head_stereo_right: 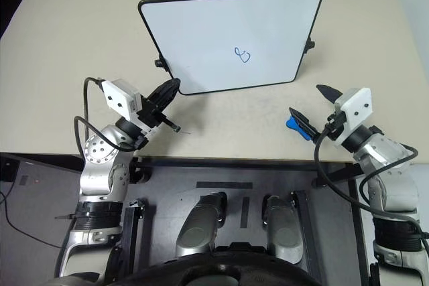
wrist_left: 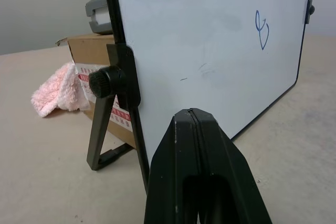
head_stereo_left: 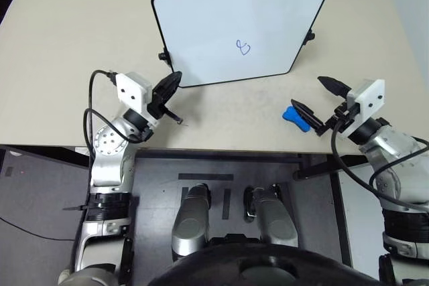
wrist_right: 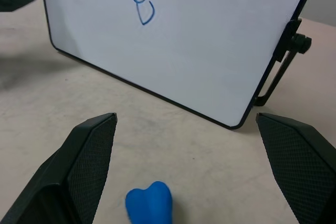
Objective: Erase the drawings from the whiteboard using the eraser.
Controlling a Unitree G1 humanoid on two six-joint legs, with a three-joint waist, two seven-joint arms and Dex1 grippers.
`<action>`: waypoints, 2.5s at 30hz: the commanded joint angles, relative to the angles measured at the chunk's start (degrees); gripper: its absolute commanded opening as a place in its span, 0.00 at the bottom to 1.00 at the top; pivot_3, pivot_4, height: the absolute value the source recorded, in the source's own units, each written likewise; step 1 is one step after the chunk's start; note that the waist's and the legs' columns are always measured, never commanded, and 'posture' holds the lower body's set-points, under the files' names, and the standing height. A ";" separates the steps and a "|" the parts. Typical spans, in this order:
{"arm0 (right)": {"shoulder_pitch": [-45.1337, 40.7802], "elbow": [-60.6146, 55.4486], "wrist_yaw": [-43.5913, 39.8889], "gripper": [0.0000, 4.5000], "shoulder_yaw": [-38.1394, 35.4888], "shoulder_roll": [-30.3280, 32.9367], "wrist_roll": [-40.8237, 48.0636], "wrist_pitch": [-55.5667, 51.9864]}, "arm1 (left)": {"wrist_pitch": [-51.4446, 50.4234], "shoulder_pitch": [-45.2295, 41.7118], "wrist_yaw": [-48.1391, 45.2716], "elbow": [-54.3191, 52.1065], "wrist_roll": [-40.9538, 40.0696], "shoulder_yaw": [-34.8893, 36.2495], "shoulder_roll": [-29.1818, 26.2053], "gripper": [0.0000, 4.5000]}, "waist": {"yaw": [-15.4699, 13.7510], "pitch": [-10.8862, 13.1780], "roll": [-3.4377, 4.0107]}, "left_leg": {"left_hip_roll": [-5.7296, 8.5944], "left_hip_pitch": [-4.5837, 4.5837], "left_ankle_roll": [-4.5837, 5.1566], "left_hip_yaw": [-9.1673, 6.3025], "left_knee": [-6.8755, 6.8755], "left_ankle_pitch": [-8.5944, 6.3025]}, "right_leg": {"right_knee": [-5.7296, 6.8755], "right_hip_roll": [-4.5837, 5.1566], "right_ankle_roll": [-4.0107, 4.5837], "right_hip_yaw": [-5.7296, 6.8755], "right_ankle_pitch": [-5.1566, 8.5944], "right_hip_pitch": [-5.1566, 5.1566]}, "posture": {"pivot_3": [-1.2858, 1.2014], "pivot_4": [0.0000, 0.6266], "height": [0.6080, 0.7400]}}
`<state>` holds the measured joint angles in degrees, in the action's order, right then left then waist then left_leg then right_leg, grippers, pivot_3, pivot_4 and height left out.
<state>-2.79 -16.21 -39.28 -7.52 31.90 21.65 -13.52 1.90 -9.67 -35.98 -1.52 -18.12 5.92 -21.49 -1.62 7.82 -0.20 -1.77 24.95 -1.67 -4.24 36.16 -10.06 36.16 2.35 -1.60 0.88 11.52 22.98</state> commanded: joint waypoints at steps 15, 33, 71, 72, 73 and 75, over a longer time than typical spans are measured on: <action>9.43 -16.07 -3.03 1.00 1.65 6.43 5.67 -13.29 | -2.04 5.24 -2.38 -6.10 -3.28 -0.69 0.00 0.00 | -0.10 0.00 -0.01 | 0.03 0.02 0.00 0.07 0.00 -0.23 | -0.01 -0.02 -0.06 -0.03 0.29 0.00 | 0.52 0.24 1.00; 6.66 -5.90 -0.29 1.00 6.90 4.19 -5.30 -8.67 | -1.97 3.55 -1.89 -5.06 -2.14 -2.45 2.06 0.00 | -0.02 -0.03 -0.05 | -0.04 -0.03 -0.06 -0.10 0.02 -0.14 | 0.19 -1.10 -0.03 -1.60 0.34 0.07 | 0.52 0.24 1.00; 4.68 -3.18 2.10 0.01 6.89 3.52 -10.48 -8.97 | -1.85 3.72 -1.28 -5.28 -2.00 -2.25 1.88 0.00 | 0.05 -0.11 -0.18 | -0.04 -0.16 -0.06 -0.04 0.03 -0.13 | 0.41 -1.11 0.00 -1.77 0.35 0.07 | 0.52 0.24 1.00; 4.69 -3.13 1.88 0.01 6.68 3.37 -10.09 -9.27 | -1.88 3.74 -1.28 -5.31 -1.99 -2.26 1.86 0.00 | 0.05 -0.11 -0.17 | -0.04 -0.18 -0.07 -0.03 0.03 -0.13 | 0.43 -1.11 0.00 -1.78 0.35 0.07 | 0.52 0.24 1.00; 4.69 -3.11 1.71 0.01 6.53 3.26 -9.77 -9.51 | -1.90 3.76 -1.28 -5.33 -1.98 -2.27 1.85 0.00 | 0.05 -0.11 -0.18 | -0.04 -0.19 -0.07 -0.03 0.03 -0.13 | 0.44 -1.11 0.00 -1.80 0.35 0.07 | 0.52 0.24 1.00; 4.67 -2.88 1.74 0.01 6.42 3.27 -9.85 -9.46 | -1.93 3.82 -1.24 -5.41 -1.97 -2.30 1.88 0.00 | 0.05 -0.11 -0.18 | -0.03 -0.21 -0.07 -0.02 0.03 -0.13 | 0.46 -1.12 -0.01 -1.82 0.35 0.07 | 0.52 0.24 1.00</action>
<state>1.92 -18.76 -37.72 -0.45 34.86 11.99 -22.93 -0.59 -5.48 -37.27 -5.00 -20.10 3.50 -19.49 -1.58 7.72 -0.38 -1.80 24.74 -1.74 -4.25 36.19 -10.19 36.62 1.22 -1.60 -0.95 11.87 23.05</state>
